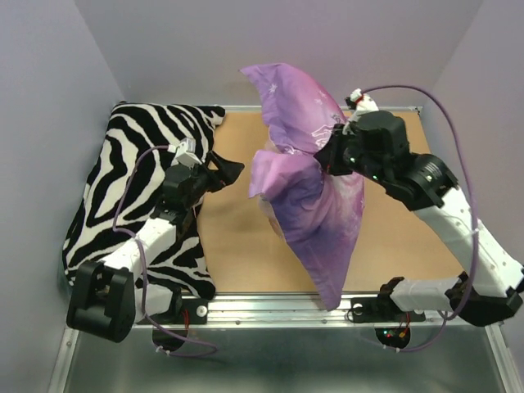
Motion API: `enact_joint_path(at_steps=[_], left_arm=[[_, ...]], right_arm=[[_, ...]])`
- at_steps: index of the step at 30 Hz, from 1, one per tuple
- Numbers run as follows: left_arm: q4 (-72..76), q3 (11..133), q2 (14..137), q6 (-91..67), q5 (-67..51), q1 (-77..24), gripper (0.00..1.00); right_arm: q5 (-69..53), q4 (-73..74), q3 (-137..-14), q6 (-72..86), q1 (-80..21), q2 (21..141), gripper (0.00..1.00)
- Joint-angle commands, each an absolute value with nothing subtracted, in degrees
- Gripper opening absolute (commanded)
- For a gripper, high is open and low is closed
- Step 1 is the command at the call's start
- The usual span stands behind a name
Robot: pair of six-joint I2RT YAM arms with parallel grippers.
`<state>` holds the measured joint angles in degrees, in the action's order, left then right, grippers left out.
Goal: Remove the pillowcase from the pillow
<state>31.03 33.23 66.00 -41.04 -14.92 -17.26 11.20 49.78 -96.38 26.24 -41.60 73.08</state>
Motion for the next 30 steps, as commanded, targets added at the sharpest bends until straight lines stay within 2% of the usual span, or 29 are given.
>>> enact_joint_path(at_steps=[1, 7, 15, 26, 30], left_arm=[[42.61, 35.32, 69.60, -41.13, -22.56, -17.67, 0.99], [62.03, 33.75, 75.32, -45.26, -28.30, -18.46, 0.99], [76.79, 36.83, 81.38, -51.75, -29.97, -18.63, 0.99], [80.95, 46.14, 92.19, -57.12, -26.29, -20.74, 0.99], [77.71, 51.49, 95.53, -58.18, -25.23, -21.80, 0.99]], right_arm=[[15.37, 39.99, -100.98, 26.63, -41.75, 63.91, 0.01], [17.31, 40.78, -101.25, 27.77, -41.75, 60.56, 0.01], [19.07, 43.06, -102.74, 27.95, -41.75, 58.62, 0.01], [19.25, 44.30, -101.95, 28.04, -41.75, 58.89, 0.01], [19.34, 44.38, -101.25, 28.30, -41.75, 58.45, 0.01]])
